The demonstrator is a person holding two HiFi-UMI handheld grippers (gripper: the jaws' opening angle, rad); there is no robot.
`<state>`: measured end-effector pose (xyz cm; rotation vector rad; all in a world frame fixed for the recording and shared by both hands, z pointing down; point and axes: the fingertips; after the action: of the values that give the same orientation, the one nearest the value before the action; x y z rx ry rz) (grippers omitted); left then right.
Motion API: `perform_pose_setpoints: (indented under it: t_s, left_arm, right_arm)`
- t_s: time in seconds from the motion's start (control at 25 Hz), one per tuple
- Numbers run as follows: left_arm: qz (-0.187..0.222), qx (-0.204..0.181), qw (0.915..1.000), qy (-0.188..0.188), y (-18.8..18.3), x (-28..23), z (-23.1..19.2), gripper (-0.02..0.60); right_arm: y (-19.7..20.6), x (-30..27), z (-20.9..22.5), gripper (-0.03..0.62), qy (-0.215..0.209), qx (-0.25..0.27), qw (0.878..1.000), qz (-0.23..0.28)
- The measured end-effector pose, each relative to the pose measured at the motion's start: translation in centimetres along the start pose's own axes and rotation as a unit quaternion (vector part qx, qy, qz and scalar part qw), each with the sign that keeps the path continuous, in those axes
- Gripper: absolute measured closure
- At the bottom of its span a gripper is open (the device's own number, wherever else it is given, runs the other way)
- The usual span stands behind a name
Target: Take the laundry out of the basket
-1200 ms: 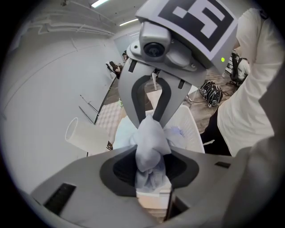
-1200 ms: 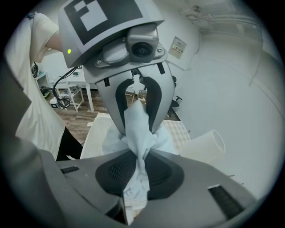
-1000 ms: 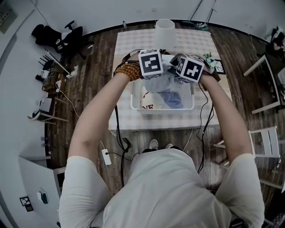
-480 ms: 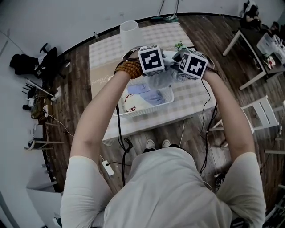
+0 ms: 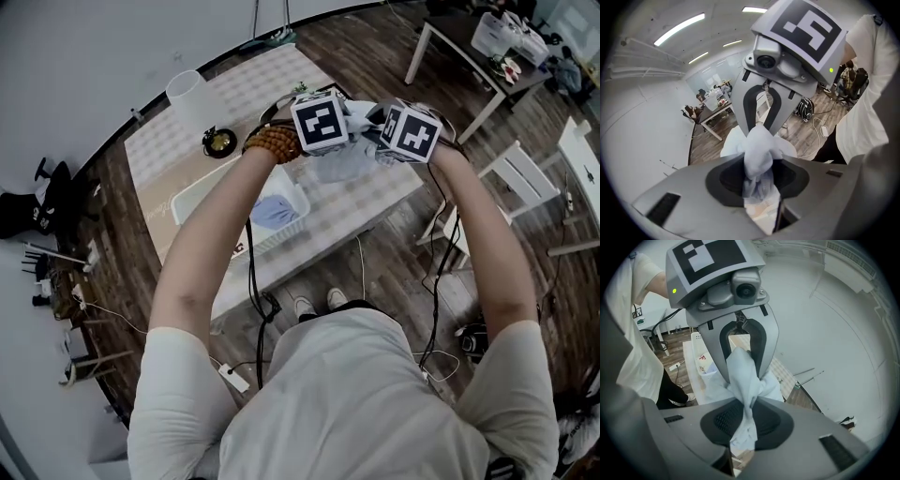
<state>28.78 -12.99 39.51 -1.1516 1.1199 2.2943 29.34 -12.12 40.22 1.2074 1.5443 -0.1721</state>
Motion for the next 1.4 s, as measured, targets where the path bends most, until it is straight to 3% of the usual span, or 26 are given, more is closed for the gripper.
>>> perform_pose_setpoints:
  t_s: [0.12,0.32,0.8,1.08,1.4]
  left_arm:
    - [0.000,-0.012,0.9999,-0.011,-1.0,-0.6,-0.3,0.414]
    - [0.007,0.006,0.9996,0.026,-0.6,-1.8,1.4,0.414]
    - [-0.017,0.029,0.9957,0.086,5.7,-11.0,6.1,0.414]
    - [-0.065,0.000,0.9894,0.130,10.8,-18.4,9.2,0.413]
    - [-0.127,-0.051,0.9752,0.174,14.0,-24.0,11.2,0.414]
  right_arm:
    - [1.1,0.6,-0.2,0.522,0.001,-0.006,1.000,-0.005]
    - [1.5,-0.4,-0.5,0.522,-0.011,-0.005,1.000,-0.005]
    - [6.6,-10.2,-5.0,0.522,-0.093,-0.030,0.995,-0.018]
    - [10.8,-17.8,-8.4,0.520,-0.144,-0.044,0.988,-0.029]
    - [14.1,-23.4,-10.2,0.520,-0.165,-0.068,0.984,-0.028]
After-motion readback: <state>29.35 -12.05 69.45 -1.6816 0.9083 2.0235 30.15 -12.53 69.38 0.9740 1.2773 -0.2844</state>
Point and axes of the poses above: the fingertips, and each gripper's own axes: x backward along the fingers, z to its right, y out of its underside, and after that the axes turned 3 degrees about z, right-handed
